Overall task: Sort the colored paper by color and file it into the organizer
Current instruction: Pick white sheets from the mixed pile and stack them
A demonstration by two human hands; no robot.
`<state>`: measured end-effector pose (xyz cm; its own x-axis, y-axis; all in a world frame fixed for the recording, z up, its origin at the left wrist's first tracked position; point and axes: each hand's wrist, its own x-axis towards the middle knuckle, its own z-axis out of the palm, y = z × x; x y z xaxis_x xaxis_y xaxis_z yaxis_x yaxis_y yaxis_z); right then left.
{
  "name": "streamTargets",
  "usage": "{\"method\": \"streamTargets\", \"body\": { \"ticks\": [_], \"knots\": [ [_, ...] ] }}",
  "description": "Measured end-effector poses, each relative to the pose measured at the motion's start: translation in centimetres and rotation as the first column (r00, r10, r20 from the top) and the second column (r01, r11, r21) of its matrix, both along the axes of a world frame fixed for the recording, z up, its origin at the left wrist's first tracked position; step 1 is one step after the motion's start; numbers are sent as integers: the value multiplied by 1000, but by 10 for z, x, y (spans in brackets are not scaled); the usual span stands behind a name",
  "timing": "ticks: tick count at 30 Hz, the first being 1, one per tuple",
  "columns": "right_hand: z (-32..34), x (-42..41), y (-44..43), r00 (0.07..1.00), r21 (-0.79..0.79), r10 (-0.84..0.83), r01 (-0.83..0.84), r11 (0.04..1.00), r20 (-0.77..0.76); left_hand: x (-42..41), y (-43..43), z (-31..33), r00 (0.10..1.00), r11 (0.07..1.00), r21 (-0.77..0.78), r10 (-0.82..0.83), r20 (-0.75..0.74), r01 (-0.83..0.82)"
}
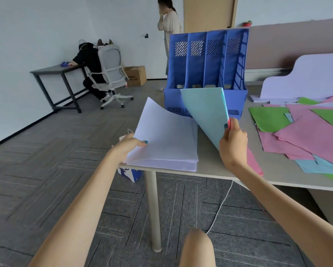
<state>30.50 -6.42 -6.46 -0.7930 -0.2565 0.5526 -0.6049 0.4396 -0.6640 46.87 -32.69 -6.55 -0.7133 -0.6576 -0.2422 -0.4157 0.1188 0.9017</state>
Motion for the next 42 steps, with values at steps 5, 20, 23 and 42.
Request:
{"method": "streamTargets", "body": {
  "ticks": [5, 20, 23, 42],
  "knots": [
    [-5, -3, -1, 1000, -18, 22, -22, 1000, 2, -13, 3, 5, 999, 1000, 1, -2, 54, 2],
    [-15, 21, -14, 995, 171, 102, -98, 980, -15, -14, -11, -8, 993, 939, -324, 111, -31, -115],
    [-18, 28, -16, 984, 327, 153, -115, 938, -94, -11, -11, -13, 991, 913, -386, 135, -13, -130],
    [-25, 37, -10, 813, 587, 558, -538, 605, 169, -8, 59, -21, 965, 742, -670, -193, -177, 25]
  ]
}}
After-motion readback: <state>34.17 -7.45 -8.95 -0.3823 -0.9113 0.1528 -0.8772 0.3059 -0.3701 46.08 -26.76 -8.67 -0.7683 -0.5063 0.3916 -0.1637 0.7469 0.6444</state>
